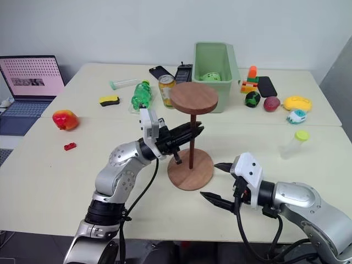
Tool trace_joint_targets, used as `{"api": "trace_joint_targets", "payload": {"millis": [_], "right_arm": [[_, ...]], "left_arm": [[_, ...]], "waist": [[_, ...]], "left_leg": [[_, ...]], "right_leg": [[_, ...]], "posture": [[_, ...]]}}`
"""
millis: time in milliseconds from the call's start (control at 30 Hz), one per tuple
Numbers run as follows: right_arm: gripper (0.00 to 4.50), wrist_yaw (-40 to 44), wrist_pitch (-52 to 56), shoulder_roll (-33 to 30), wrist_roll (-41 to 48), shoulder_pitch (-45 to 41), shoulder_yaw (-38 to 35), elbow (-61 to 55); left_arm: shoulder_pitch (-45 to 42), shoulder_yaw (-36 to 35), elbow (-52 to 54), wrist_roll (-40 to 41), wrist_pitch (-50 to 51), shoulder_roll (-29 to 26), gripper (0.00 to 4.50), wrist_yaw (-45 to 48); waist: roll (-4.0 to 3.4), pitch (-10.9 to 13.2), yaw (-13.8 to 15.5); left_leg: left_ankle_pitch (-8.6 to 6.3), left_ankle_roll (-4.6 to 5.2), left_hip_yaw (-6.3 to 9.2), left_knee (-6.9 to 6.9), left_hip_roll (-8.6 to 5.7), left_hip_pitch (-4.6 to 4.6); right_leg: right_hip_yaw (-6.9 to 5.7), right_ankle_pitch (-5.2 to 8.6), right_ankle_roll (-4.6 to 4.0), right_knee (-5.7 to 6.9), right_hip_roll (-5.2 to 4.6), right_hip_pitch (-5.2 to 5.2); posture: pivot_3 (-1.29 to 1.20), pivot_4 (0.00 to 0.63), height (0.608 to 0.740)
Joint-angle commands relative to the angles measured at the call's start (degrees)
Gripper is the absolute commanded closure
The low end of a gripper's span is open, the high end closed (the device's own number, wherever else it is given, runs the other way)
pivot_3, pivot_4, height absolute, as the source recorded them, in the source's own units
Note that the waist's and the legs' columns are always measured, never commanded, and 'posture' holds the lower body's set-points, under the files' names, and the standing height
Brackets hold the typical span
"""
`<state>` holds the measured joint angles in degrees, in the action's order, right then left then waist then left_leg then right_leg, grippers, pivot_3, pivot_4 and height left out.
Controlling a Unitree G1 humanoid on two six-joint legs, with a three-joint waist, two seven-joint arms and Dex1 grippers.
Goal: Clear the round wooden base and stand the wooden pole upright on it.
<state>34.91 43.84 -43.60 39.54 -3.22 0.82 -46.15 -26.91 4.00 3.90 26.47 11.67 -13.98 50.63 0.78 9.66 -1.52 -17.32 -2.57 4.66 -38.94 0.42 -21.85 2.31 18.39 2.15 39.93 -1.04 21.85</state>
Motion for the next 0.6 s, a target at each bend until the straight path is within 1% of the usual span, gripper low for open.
{"api": "trace_joint_targets", "payload": {"millis": [33,233,600], "right_arm": [[0.04,-0.27,0.23,0.54,1.37,-1.58,-0.55,-1.73],[0.04,-0.52,1.15,0.98,1.71,-3.08,-0.41,-1.38],[0.04,-1.8,2.11,1.77,2.54,-3.52,-0.15,-2.01]], "left_arm": [[3.49,-0.88,-1.35,-1.76,0.37,-2.96,4.23,-0.29],[5.61,0.37,-1.7,-2.73,-0.23,-4.87,4.23,-0.01],[5.75,1.3,-2.31,-3.77,-0.9,-6.47,4.23,-0.92]], "waist": [[0.0,-0.04,-0.01],[0.02,-0.12,-0.15],[0.0,-0.28,-0.15]], "left_leg": [[-0.01,0.01,0.02,0.02,0.0,0.11],[-0.02,0.03,-0.02,0.19,0.03,0.79],[-0.03,0.03,-0.06,0.23,0.06,0.88]], "right_leg": [[0.0,0.0,0.0,-0.03,0.0,-0.12],[0.02,0.02,0.0,-0.1,0.05,-0.74],[0.06,0.02,0.01,-0.14,0.07,-0.79]], "posture": [[0.0,0.15,0.74],[0.0,0.15,0.74],[0.0,0.15,0.74]]}}
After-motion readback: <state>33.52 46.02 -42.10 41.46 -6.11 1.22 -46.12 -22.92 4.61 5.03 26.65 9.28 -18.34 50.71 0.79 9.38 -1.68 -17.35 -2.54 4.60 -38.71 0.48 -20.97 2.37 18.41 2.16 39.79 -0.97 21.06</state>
